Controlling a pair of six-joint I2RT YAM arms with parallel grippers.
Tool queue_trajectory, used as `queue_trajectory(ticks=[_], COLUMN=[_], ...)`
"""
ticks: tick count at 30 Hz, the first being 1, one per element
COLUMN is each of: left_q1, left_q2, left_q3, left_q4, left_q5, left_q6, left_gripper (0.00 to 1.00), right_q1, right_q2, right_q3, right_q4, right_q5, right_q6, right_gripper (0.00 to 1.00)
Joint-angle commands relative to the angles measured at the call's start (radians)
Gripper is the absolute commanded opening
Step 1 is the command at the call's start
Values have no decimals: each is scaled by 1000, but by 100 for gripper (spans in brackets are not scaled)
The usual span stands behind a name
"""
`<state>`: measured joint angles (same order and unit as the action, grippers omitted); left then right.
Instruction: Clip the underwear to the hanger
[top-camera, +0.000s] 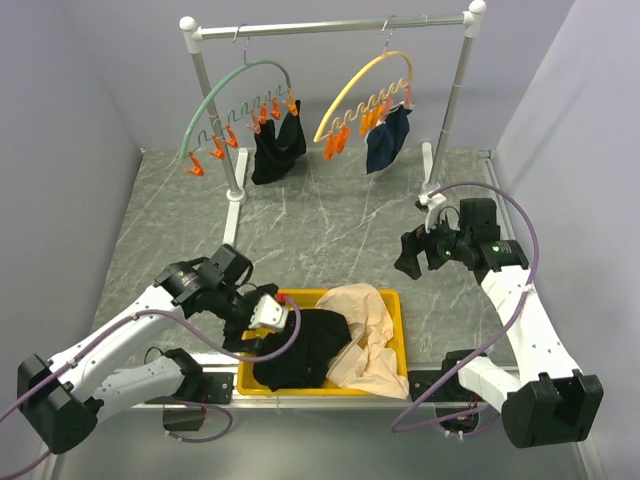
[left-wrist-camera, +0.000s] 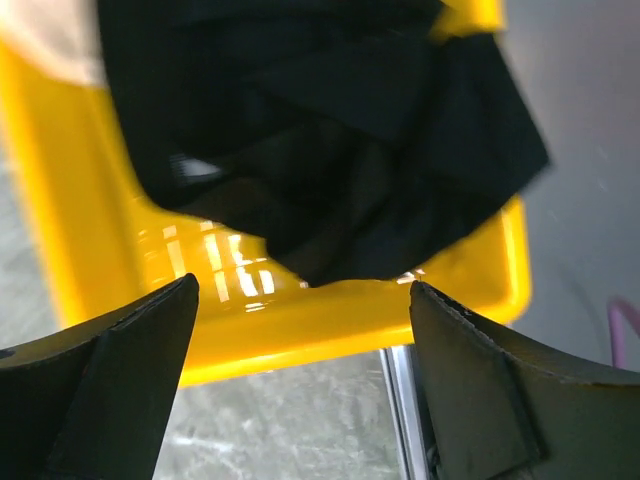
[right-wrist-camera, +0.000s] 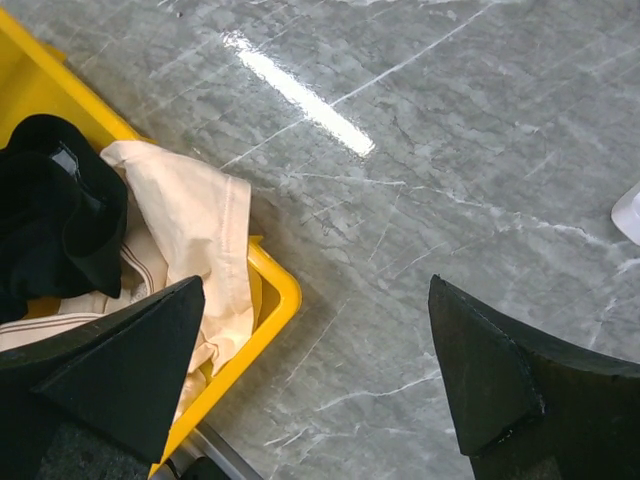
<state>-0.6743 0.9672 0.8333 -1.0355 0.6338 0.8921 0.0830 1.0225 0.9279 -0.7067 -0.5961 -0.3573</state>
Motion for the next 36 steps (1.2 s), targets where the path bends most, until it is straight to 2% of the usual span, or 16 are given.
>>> queue_trajectory(ticks=[1,6,14,22,29,31,32,34,35,36], left_q1=[-53,-139,-370,-436,-447,-450,-450,-450,-450,-450], left_q2=[16,41,94,166,188,188,186,176,168,150], left_q3=[-19,-17,-36,-22,-36,-33,-27,-14,-5,3], left_q4=[-87,-83,-60,54,138,140,143,127,118,108], left_q5=[66,86,116,139,107,103,96,99,105,115], left_q6=[182,229,214,162,114,111,102,96,82,68], left_gripper=[92,88,82,71,49,46,37,28,15,11], right_q1=[12,14,17,18,18,18,18,20,18,20], right_q2=[11,16,25,17,25,25,27,27,27,30], right_q3=[61,68,71,61,69,72,72,75,74,74], right_q4=[-8,-8,-13,-13,-11,-10,-10,-13,-13,-11], right_q5=[-16,-13,1,7,2,2,2,2,-1,-2], right_q6=[0,4,3,1,1,1,3,0,-2,0], right_gripper=[100,100,100,100,100,100,100,100,100,100])
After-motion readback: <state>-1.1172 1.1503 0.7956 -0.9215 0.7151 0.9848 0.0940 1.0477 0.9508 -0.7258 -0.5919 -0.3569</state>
